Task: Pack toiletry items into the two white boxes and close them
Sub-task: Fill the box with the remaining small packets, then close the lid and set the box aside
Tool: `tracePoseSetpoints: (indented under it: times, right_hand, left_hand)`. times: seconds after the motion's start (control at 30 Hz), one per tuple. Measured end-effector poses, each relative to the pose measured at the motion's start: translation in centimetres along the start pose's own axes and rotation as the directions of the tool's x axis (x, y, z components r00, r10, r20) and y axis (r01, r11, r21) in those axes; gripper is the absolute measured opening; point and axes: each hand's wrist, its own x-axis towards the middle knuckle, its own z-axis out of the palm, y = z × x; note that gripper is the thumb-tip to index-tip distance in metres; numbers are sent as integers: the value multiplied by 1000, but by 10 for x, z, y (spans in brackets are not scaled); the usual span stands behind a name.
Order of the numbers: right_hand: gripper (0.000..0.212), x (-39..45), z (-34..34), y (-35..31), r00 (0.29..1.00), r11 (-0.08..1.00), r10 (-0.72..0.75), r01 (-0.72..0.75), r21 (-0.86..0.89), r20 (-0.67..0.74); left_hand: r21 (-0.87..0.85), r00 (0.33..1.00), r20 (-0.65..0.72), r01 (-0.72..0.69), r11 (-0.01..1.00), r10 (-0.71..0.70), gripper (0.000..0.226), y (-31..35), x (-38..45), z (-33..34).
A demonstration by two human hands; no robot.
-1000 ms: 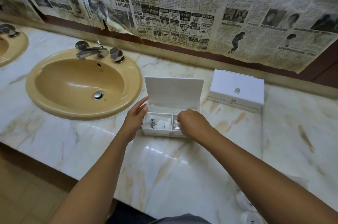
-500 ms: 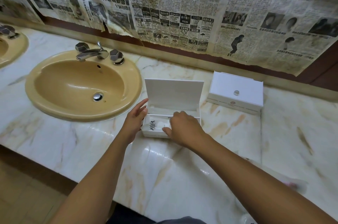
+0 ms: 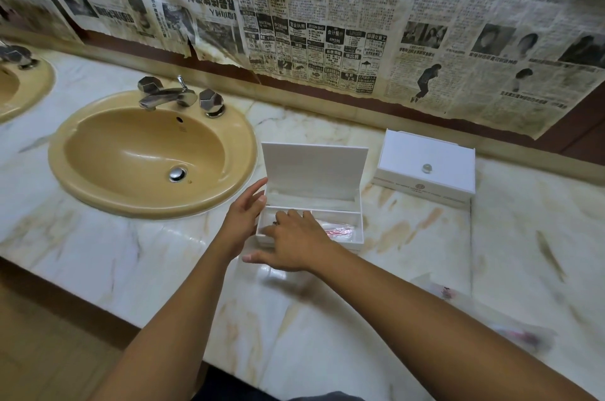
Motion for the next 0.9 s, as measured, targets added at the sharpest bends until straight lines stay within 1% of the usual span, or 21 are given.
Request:
tracePoseSetpoints:
  times: [0.07, 0.33, 0.47, 0.53, 0.6, 0.63, 0.7, 0.77, 0.8, 0.83, 0.9]
  right_hand:
    - [76, 3, -1, 1, 1000, 1000, 5, -5, -2, 9]
    - [77, 8, 0, 2, 999, 1000, 2, -2, -1, 32]
    - [76, 5, -8, 2, 999, 996, 31, -33, 86, 19]
    - [68, 4, -19, 1, 998, 994, 45, -40, 105, -49]
    - [51, 5, -33, 2, 978, 996, 38, -20, 86, -204]
    - [42, 5, -42, 3, 954, 997, 31, -9, 74, -299]
    - [29, 8, -59, 7, 880, 999, 29, -7, 48, -474]
    - [26, 12, -75, 11, 793, 999, 35, -47, -3, -608]
    - [28, 14, -81, 15, 764, 996, 48, -82, -24, -644]
    - [31, 16, -86, 19, 758, 992, 76, -124, -29, -648]
    - [34, 18, -90, 27, 795, 980, 150, -198, -19, -589]
  left_hand:
    - [28, 1000, 6, -18, 999, 18, 37, -3, 1, -2]
    - [25, 999, 30, -14, 1000, 14, 35, -2, 0, -2]
    - [20, 999, 34, -19, 1000, 18, 35, -2, -1, -4]
    - [18, 999, 40, -27, 999, 26, 37, -1, -2, -4]
    - [11, 999, 54, -9, 1000, 8, 38, -2, -2, -2]
    - [16, 999, 36, 16, 1000, -17, 38, 0, -2, -1]
    - [19, 998, 4, 60, 998, -60, 36, 2, -1, 0]
    - [-2, 997, 16, 75, 997, -74, 34, 2, -2, 0]
    - [-10, 997, 20, 80, 997, -79, 34, 3, -3, 1]
    - [-18, 996, 24, 82, 996, -82, 33, 5, -4, 1]
    - [-35, 996, 35, 87, 996, -86, 33, 7, -6, 2]
